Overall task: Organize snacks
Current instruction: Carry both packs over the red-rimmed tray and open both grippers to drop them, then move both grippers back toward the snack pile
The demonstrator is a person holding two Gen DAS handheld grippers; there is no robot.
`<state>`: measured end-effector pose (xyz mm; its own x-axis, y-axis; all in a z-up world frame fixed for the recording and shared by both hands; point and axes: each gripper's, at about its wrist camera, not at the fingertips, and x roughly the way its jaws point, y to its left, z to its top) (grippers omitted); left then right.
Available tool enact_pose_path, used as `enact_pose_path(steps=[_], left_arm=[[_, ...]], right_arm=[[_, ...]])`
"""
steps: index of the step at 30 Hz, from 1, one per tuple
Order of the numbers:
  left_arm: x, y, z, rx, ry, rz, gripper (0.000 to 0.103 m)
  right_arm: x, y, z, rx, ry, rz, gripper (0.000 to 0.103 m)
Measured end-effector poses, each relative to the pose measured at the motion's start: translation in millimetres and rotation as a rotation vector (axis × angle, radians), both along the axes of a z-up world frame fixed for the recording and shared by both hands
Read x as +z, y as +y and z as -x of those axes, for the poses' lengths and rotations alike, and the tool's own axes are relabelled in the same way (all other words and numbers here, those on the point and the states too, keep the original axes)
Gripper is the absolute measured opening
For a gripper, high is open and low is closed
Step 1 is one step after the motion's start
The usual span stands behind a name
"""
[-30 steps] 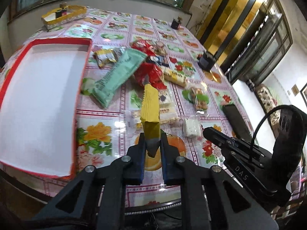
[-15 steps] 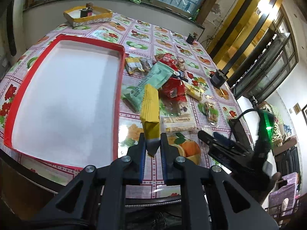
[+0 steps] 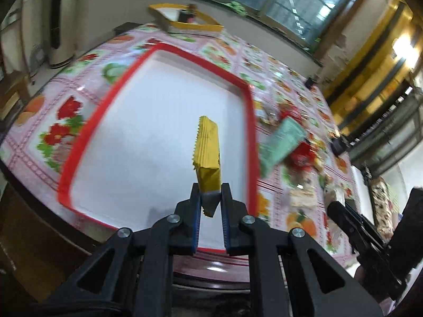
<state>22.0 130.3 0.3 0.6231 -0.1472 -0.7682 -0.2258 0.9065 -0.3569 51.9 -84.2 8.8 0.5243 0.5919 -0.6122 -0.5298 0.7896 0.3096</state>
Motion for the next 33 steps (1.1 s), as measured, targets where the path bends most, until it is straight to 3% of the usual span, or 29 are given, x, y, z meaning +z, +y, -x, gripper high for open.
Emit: enact_pose_path(steps=[5,11,19,22,24,27,29,33], left_arm=[[-12,27,1,0.063,0.032,-0.002,0.015],[-28,46,3,0.070,0.063,0.074,0.015],[-35,50,-3,0.036,0.072,0.108,0.016],[-33,52,-1,0.059,0.052,0.101,0.029],[-26,49,2,0.065,0.034,0.047,0.045],[-13,45,11,0.083,-0.013,-0.018,0.070],[-5,42,16,0.096,-0.040,-0.054,0.076],[10,27,24,0.115,-0.068,-0.133,0.077]], right_arm=[[-8,73,-28,0.178,0.034,-0.014,0.031],[-28,115,-45,0.223,0.044,0.046,0.031],[-41,132,-49,0.209,0.015,0.138,0.031],[-44,130,-52,0.187,0.024,0.138,0.033],[-45,128,-55,0.177,0.041,0.133,0.036],[-37,117,-55,0.147,0.036,0.096,0.049],[-30,110,-53,0.140,0.023,0.074,0.055],[-13,86,-47,0.108,0.003,0.001,0.061]])
